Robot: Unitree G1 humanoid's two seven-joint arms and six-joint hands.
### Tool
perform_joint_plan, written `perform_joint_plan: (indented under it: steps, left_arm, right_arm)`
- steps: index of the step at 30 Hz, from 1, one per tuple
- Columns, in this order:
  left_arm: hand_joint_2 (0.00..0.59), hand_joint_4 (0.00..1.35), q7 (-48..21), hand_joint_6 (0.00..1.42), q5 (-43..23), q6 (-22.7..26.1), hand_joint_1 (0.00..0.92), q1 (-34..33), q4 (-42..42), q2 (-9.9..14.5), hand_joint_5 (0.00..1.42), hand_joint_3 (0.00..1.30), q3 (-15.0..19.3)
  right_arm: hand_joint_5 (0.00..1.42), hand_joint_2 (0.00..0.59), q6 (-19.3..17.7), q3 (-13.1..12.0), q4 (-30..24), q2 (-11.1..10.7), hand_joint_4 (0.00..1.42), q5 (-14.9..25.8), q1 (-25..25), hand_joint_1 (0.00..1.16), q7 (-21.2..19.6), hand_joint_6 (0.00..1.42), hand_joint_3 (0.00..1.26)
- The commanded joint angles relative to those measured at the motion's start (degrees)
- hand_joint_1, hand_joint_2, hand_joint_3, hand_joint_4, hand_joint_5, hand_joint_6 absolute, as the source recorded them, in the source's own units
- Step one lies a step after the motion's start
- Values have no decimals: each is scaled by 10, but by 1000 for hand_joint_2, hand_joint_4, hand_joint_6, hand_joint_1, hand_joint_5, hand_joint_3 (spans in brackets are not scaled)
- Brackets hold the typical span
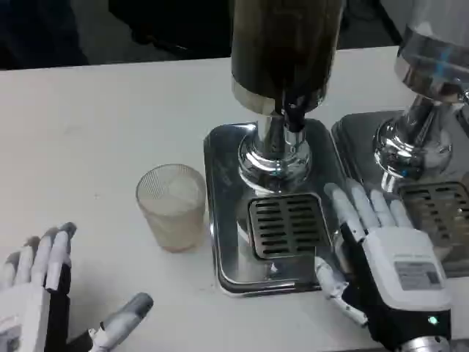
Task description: Grasp the cup under the faucet to collect the drink, then remove the cup.
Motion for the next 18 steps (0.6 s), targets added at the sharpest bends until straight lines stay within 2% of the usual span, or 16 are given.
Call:
perform_joint_plan:
  steps: [1, 12, 18]
  left_arm:
    - [85, 0, -4, 0, 5, 9, 0, -11, -5, -3, 0, 0, -3]
    - [85, 0, -2, 0, -1, 10, 0, -6, -14, -17, 0, 0, -12]
    - [67, 0, 7, 0, -30, -14, 0, -6, -25, -14, 0, 0, 16]
  right_arm:
    - [0, 540, -7, -11, 3, -4, 0, 9, -1, 116, -18, 0, 64]
    - [0, 544, -14, -9, 9, -6, 0, 25, -4, 143, -15, 0, 74]
    - [0, 540, -5, -2, 2, -2, 0, 17, -3, 147, -8, 0, 74]
